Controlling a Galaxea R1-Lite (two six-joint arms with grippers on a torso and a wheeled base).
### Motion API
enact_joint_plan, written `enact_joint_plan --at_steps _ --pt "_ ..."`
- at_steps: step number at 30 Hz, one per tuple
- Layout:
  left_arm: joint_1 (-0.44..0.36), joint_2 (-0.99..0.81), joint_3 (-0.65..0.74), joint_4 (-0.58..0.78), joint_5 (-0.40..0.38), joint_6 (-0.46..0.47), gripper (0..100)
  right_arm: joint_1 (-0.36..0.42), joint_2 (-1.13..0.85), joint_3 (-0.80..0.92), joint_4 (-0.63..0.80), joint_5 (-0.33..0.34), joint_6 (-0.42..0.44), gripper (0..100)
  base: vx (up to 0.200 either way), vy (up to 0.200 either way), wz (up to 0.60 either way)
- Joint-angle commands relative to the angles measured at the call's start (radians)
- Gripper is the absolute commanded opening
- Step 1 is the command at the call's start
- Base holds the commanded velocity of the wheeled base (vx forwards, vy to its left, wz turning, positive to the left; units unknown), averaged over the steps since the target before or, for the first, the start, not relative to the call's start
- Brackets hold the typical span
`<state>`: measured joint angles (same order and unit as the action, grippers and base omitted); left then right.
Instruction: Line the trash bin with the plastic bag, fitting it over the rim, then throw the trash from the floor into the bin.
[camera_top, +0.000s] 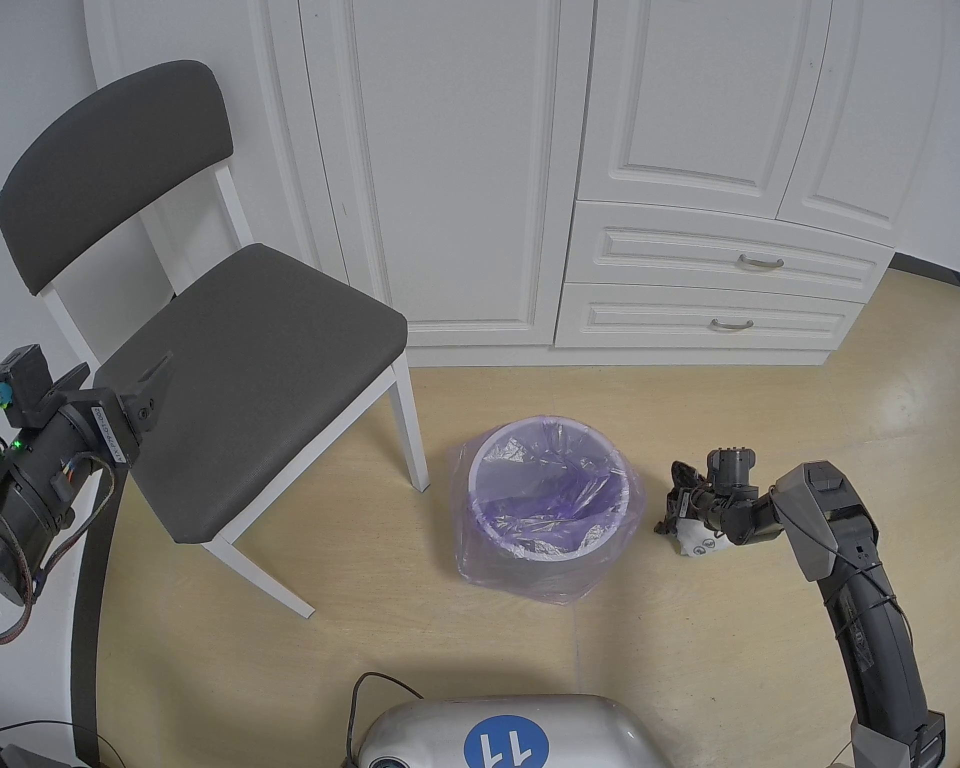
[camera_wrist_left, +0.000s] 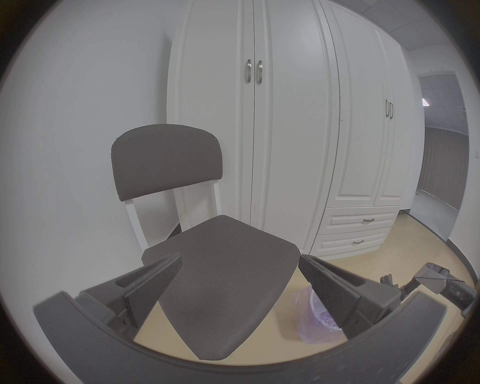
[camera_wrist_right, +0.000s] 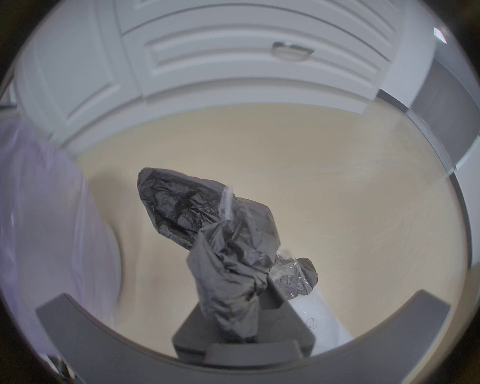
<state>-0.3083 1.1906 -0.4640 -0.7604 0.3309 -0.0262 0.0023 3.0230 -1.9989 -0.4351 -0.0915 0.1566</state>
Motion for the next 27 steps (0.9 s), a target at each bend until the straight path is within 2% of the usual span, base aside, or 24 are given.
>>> enact_joint_plan --at_steps 1,5,10,11,13,17,18,19,20,23,27 --pt "0.0 0.006 0.005 -0.01 0.0 0.0 100 0.008 -0.027 0.029 -0.097 -0.016 0.083 0 0.0 0.0 0.0" --pt "-0.006 0.006 0.019 -0.011 0.0 0.002 100 0.008 -0.07 0.075 -0.111 -0.016 0.127 0 0.0 0.0 0.0" --pt "-0.006 0.007 0.031 -0.017 0.002 0.051 100 0.007 -0.111 0.12 -0.108 -0.016 0.196 0 0.0 0.0 0.0" --pt "-0.006 0.014 0.048 -0.039 0.0 0.068 100 0.007 -0.136 0.152 -0.106 -0.016 0.235 0 0.0 0.0 0.0" --pt "-0.006 0.023 0.058 -0.062 0.0 0.077 100 0.007 -0.154 0.181 -0.103 -0.014 0.245 0 0.0 0.0 0.0" --pt "-0.005 0.06 0.067 -0.111 0.002 0.086 100 0.007 -0.173 0.187 -0.05 -0.005 0.25 0 0.0 0.0 0.0" --pt "-0.002 0.079 0.081 -0.143 0.0 0.091 100 0.008 -0.2 0.187 0.033 -0.004 0.279 0 0.0 0.0 0.0" --pt "-0.002 0.079 0.081 -0.143 0.0 0.091 100 0.008 -0.2 0.187 0.033 -0.004 0.279 0 0.0 0.0 0.0" --pt "0.0 0.09 0.09 -0.18 0.0 0.101 100 0.016 -0.243 0.187 0.139 -0.002 0.363 0 0.0 0.0 0.0" --pt "0.0 0.093 0.096 -0.215 0.0 0.109 100 0.022 -0.306 0.193 0.259 0.009 0.505 0 0.0 0.0 0.0" --pt "-0.002 0.084 0.1 -0.232 0.0 0.115 100 0.024 -0.372 0.238 0.368 0.029 0.601 0 0.0 0.0 0.0"
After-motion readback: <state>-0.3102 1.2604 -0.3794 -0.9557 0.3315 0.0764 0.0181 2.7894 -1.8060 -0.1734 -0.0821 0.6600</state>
